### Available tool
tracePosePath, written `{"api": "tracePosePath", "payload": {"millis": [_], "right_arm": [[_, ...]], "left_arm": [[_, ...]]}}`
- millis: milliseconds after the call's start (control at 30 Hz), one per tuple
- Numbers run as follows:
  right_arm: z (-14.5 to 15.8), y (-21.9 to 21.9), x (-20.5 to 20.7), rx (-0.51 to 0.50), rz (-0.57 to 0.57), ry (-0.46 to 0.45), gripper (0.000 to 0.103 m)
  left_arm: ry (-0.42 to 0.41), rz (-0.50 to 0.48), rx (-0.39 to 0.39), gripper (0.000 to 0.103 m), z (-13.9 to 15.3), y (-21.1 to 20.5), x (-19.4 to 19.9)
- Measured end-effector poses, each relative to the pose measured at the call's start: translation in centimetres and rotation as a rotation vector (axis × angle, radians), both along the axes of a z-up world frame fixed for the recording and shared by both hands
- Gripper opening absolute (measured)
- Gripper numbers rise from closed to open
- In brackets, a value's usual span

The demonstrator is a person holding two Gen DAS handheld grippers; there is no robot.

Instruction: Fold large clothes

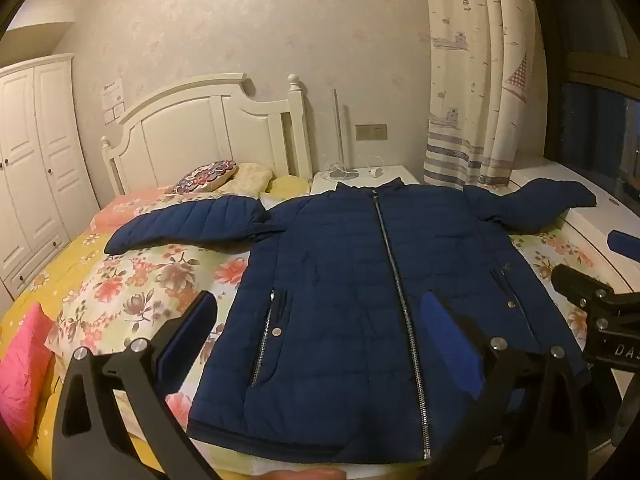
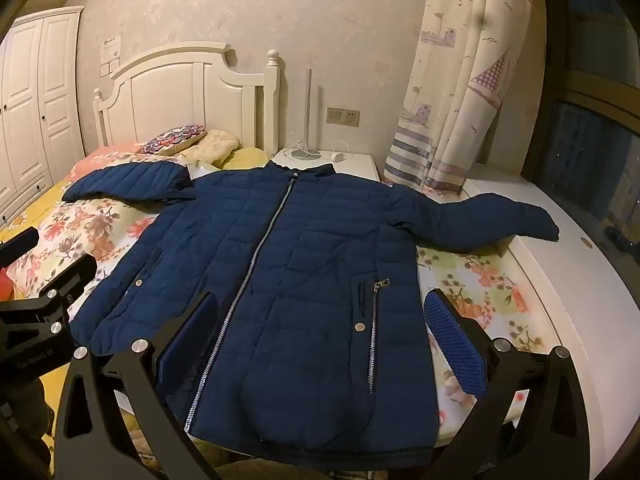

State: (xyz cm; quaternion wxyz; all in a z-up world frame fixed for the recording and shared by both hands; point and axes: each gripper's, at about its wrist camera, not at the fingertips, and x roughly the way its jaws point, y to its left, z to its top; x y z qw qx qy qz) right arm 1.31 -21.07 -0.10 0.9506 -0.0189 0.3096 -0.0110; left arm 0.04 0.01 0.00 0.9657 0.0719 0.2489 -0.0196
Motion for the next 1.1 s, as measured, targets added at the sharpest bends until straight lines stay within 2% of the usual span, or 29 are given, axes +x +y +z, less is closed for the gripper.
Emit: {"api": "tracePosePath", "payload": {"millis": [100,1100], "right_arm": [[0.11,0.11,-0.10,-0.009,0.001,0.002,0.099],[0.29,0.30,-0.22,-0.006,0.021,-0.010,0.099]], "left_arm": [[0.006,0.000,-0.019,0.101,0.03,0.10,0.04],[0.008,0.001,-0.028,0.101,-0.52,0.58,-0.03]]}}
